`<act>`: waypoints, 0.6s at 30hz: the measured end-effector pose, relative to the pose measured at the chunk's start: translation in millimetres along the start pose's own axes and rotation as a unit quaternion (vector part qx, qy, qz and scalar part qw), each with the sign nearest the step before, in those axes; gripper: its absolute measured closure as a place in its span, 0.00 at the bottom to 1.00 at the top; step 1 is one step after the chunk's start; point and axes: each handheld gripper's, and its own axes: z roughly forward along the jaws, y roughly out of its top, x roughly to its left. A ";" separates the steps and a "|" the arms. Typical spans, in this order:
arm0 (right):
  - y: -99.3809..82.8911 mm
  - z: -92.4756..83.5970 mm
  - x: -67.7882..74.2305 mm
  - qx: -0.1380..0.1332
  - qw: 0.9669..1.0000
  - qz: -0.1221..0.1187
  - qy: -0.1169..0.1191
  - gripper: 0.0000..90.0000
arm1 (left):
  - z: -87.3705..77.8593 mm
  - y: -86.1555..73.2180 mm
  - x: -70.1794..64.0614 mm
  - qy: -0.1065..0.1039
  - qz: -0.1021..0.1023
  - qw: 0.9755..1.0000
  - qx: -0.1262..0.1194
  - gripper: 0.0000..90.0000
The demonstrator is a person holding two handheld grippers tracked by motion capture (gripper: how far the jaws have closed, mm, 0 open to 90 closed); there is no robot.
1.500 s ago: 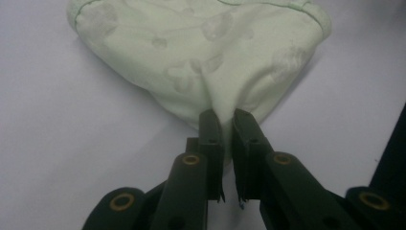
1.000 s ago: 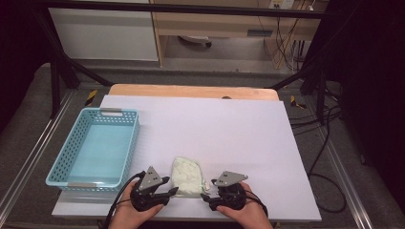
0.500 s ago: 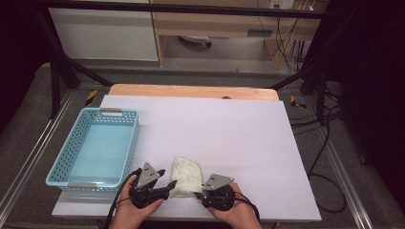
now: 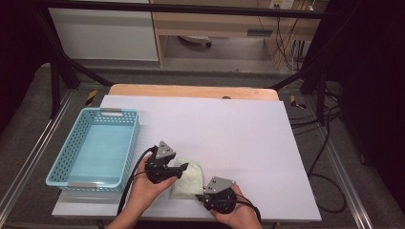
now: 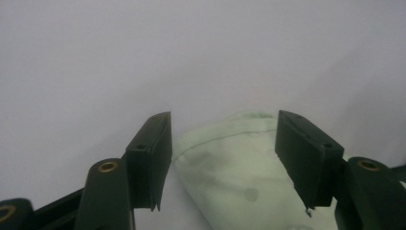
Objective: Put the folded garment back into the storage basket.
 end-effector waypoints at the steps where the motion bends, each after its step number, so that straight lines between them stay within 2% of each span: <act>1: -0.1 0.1 0.1 0.000 1.000 0.000 0.000 0.81 | 3.4 -1.9 0.4 0.004 0.005 1.000 0.007 0.42; 7: 0.1 0.2 -0.4 0.001 1.000 -0.002 0.002 0.80 | 16.4 -12.0 11.1 0.015 -0.009 1.000 0.023 0.44; 10: -0.1 0.4 0.5 -0.001 1.000 -0.002 0.000 0.80 | 19.0 -15.5 17.4 0.005 -0.026 0.999 0.028 0.45; 18: -0.5 0.5 1.0 -0.002 1.000 -0.004 0.002 0.76 | 27.0 -19.7 20.1 -0.019 -0.040 0.998 0.037 0.47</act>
